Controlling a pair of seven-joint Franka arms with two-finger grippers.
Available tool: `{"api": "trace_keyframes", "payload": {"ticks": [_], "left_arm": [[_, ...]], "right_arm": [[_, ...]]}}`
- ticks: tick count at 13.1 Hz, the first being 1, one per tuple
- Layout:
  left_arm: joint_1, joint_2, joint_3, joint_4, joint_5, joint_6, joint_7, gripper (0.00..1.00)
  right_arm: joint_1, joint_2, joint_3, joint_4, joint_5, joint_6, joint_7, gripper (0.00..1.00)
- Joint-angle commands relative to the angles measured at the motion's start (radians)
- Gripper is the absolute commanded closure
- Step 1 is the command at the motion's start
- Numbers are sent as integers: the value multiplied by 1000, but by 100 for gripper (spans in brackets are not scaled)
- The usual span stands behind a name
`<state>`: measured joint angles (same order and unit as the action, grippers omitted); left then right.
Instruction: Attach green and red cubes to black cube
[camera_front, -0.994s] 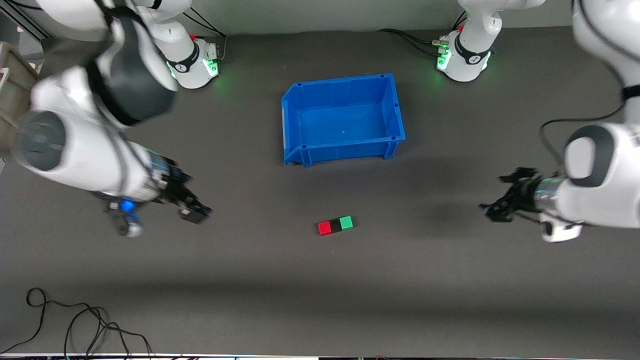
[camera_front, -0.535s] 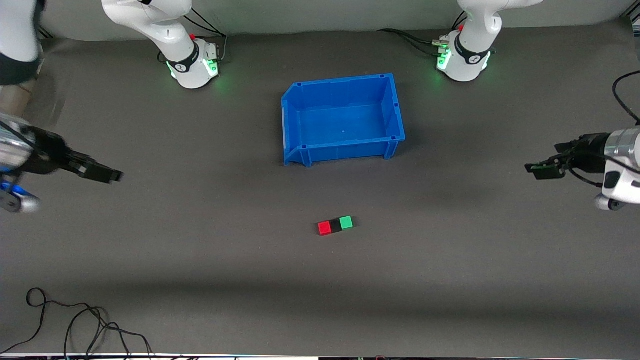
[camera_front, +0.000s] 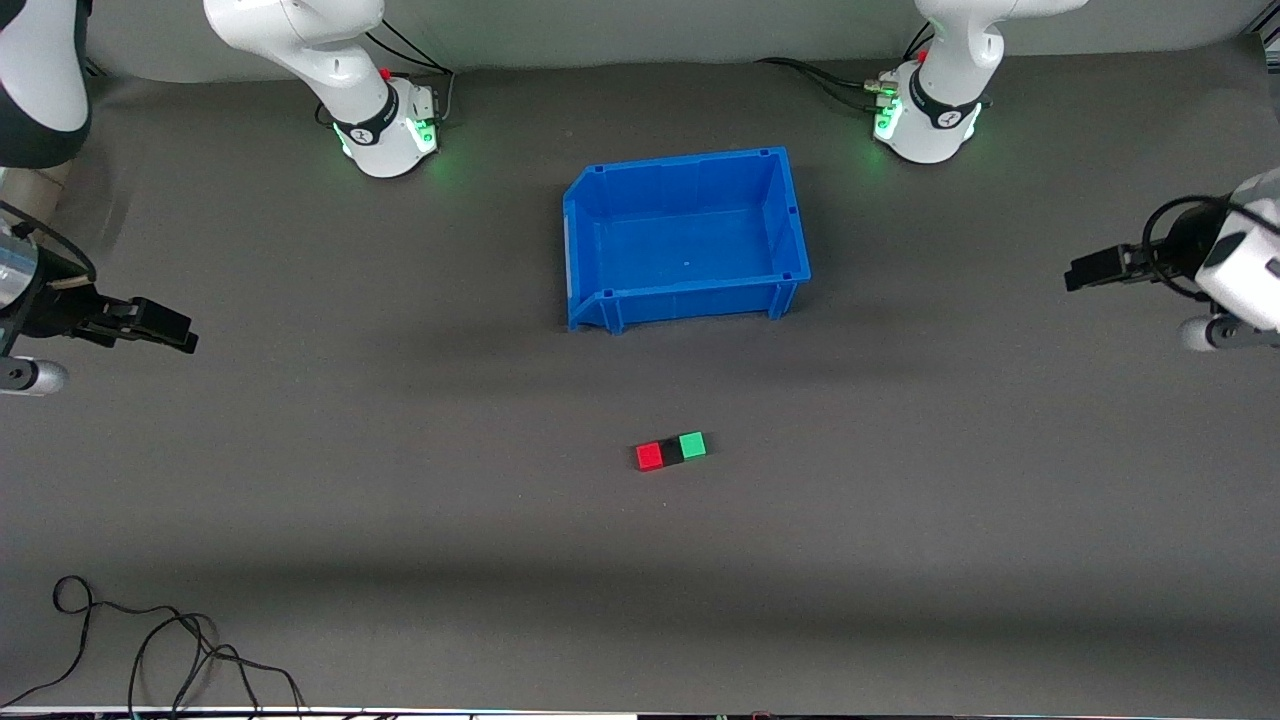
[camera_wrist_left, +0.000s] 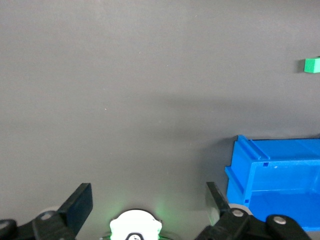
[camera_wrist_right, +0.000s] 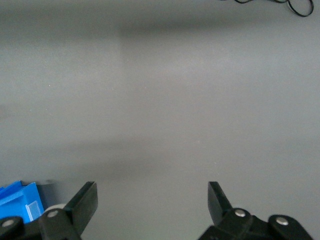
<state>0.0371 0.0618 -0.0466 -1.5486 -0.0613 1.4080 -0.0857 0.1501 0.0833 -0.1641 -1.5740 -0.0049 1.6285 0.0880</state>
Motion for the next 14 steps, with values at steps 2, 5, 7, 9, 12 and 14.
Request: {"api": "trace_keyframes", "payload": {"ticks": [2,5,7,9,12,14], "left_arm": [[-11,-88,-2,-62,55,45,90,0],[-17,-96,-16,-76,72,113,92,0],[-19,-76,-18,-81,72,149,92,0],[-16,-53,-18,-62,64,149,92,0],[-29,-53,-10,-45,54,141,92,0],[-98,-53,49,-42,55,137,92,0]], "right_arm": [[14,-82,-3,-98,-21,47,-22,2],[12,-80,3,-98,-20,48,-10,2],[-61,-82,56,-96,-17,48,-10,2],[-171,-83,165,-90,-17,39,-10,2],[-181,-89,166,-83,-17,34,-11,0],[-184,-100,166,-81,-13,34,-8,0]]}}
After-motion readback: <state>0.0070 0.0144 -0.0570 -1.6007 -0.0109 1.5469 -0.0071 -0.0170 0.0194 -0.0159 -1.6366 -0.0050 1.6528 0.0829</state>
